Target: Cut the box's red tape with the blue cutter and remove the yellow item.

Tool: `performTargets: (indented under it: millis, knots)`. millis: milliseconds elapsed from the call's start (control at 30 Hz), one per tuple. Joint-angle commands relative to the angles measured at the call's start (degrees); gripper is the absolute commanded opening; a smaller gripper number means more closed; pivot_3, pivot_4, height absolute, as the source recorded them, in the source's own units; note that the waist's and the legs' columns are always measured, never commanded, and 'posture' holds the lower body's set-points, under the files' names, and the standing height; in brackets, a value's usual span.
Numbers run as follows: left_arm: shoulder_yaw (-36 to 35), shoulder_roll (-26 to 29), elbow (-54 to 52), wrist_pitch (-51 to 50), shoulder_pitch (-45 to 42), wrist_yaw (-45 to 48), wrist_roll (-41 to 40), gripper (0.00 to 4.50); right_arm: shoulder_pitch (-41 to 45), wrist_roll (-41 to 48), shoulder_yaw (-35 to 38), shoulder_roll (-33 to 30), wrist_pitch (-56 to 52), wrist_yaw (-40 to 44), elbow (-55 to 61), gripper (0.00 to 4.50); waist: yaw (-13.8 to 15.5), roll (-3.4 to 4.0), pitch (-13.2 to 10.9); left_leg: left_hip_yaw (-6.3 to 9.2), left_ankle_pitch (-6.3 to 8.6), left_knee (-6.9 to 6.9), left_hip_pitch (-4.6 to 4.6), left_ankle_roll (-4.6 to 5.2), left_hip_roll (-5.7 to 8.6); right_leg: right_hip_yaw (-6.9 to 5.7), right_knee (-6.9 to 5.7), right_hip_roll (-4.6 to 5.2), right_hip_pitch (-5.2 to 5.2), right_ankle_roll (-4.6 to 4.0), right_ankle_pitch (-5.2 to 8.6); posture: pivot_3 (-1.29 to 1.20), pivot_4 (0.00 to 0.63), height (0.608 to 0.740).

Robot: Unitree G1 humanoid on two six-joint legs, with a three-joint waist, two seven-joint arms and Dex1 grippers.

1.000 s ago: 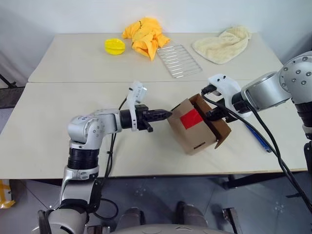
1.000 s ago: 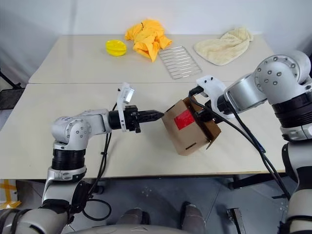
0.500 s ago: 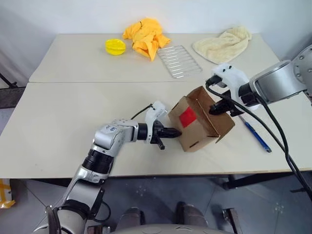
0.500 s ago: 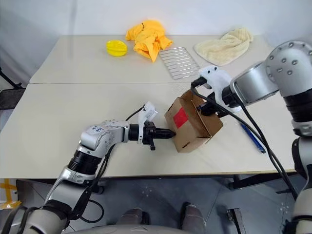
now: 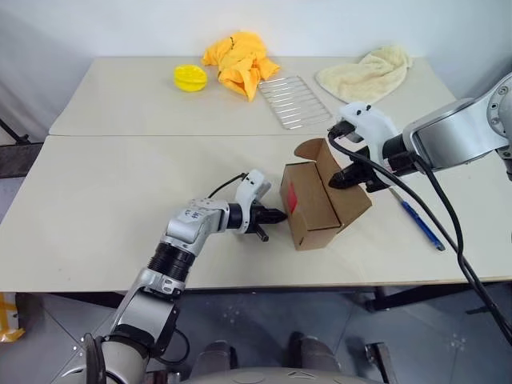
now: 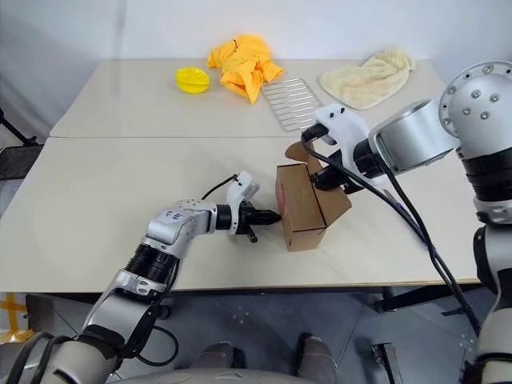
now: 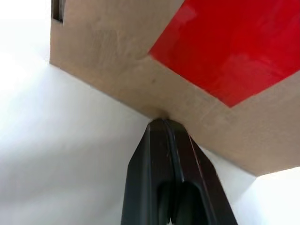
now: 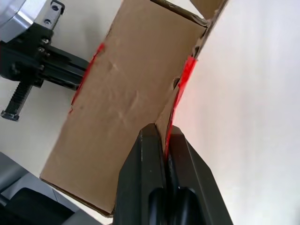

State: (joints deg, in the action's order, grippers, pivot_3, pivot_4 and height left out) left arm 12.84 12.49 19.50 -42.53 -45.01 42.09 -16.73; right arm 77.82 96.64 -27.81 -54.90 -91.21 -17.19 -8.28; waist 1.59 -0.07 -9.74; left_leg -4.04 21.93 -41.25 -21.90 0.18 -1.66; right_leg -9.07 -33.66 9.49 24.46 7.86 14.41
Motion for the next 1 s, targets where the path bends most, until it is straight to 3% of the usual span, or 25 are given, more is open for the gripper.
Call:
performTargets:
  millis: [33, 600, 800, 1000]
  knots:
    - [-0.2, -0.1, -0.8, 1.3, -1.0, 0.4, 0.8, 0.0, -3.4, 0.1, -1.9, -0.2, -1.3, -2.0, 1.3, 0.01, 0.0, -0.09, 0.1, 0.0, 0.0, 0.0, 0.04, 0.0, 0.0, 0.01, 0.0, 0.0, -0.04, 0.0, 0.0, 0.0, 0.15, 0.74]
    - [-11.2, 10.2, -15.9, -10.5, 2.2, 5.6, -9.7, 0.0, 0.5, -7.9, -4.6, -2.5, -1.3, 1.7, 2.8, 0.01, -0.1, 0.14, -0.1, -0.06, 0.0, 0.05, -0.21, 0.0, -0.03, 0.04, -0.03, 0.0, 0.34, -0.02, 0.0, 0.0, 0.15, 0.74]
    - [-17.5, 6.3, -18.5, -16.1, -3.6, 3.2, -17.8, 0.0, 0.6, -10.3, -5.2, -2.6, -1.3, 3.9, 3.4, 0.01, -0.1, 0.13, -0.1, -0.03, 0.0, 0.0, -0.27, 0.0, -0.02, 0.0, -0.03, 0.0, 0.33, -0.01, -0.01, 0.0, 0.15, 0.74]
    - [-9.5, -0.6, -16.3, -11.7, -7.8, 1.6, -13.8, 0.0, 1.2, -12.4, -4.9, -1.4, -1.3, 5.5, 3.4, 0.01, -0.2, 0.13, -0.1, -0.04, 0.0, 0.02, -0.24, 0.0, 0.0, 0.01, 0.0, 0.0, 0.3, -0.01, -0.01, 0.0, 0.15, 0.74]
